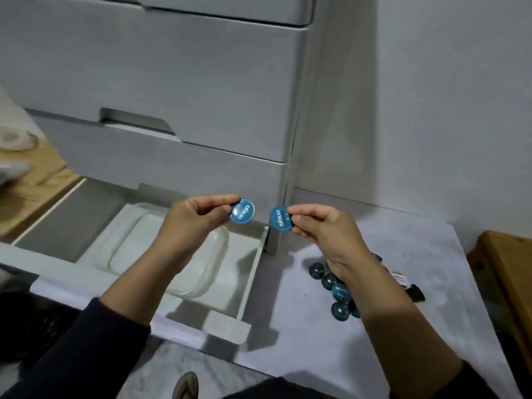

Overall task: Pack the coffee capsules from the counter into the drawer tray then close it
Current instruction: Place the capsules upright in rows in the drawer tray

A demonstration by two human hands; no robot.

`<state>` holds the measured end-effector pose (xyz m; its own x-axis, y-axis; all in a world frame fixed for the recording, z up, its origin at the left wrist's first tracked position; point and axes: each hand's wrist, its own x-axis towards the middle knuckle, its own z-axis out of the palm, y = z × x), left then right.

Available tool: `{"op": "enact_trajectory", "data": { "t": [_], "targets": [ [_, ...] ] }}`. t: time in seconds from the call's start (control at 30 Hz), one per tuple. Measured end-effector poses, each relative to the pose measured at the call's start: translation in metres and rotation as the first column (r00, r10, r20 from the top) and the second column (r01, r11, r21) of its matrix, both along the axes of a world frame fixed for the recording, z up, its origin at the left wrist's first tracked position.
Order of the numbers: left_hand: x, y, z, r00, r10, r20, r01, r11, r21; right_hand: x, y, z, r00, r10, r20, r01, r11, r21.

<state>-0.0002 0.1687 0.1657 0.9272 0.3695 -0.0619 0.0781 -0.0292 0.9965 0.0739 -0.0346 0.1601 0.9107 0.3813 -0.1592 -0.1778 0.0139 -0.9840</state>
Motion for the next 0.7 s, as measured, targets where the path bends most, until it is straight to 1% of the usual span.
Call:
{"op": "enact_trajectory", "data": {
  "t": [0.17, 0.27, 0.33, 0.4, 0.47, 0.53, 0.7],
  "targets": [
    [-0.009, 0.123, -0.002, 0.972, -0.188, -0.138, 0.207, 0.968, 0.141, -0.013, 0.098, -0.009, 0.996, 0.093, -0.001, -0.093, 0.995, -0.043],
    [-0.008, 0.195, -0.012, 0.929, -0.27, -0.251, 0.337, 0.898, 0.281, -0.02, 0.163, -0.02, 0.992, 0.126, -0.012, -0.126, 0.982, -0.141],
    [-0.004, 0.237, -0.022, 0.896, -0.316, -0.311, 0.414, 0.848, 0.331, -0.024, 0.202, -0.029, 0.99, 0.136, -0.043, -0.142, 0.97, -0.198],
    [0.003, 0.271, -0.036, 0.857, -0.361, -0.367, 0.495, 0.774, 0.395, -0.028, 0.238, -0.039, 0.988, 0.132, -0.081, -0.149, 0.956, -0.252],
    [0.009, 0.296, -0.05, 0.808, -0.401, -0.432, 0.582, 0.659, 0.477, -0.033, 0.268, -0.051, 0.987, 0.127, -0.103, -0.153, 0.937, -0.315],
    [0.014, 0.309, -0.064, 0.751, -0.447, -0.485, 0.658, 0.569, 0.494, -0.037, 0.289, -0.064, 0.985, 0.117, -0.125, -0.156, 0.914, -0.373],
    [0.017, 0.315, -0.087, 0.661, -0.529, -0.532, 0.749, 0.435, 0.5, -0.039, 0.312, -0.092, 0.97, 0.054, -0.235, -0.163, 0.864, -0.476]
  ]
}}
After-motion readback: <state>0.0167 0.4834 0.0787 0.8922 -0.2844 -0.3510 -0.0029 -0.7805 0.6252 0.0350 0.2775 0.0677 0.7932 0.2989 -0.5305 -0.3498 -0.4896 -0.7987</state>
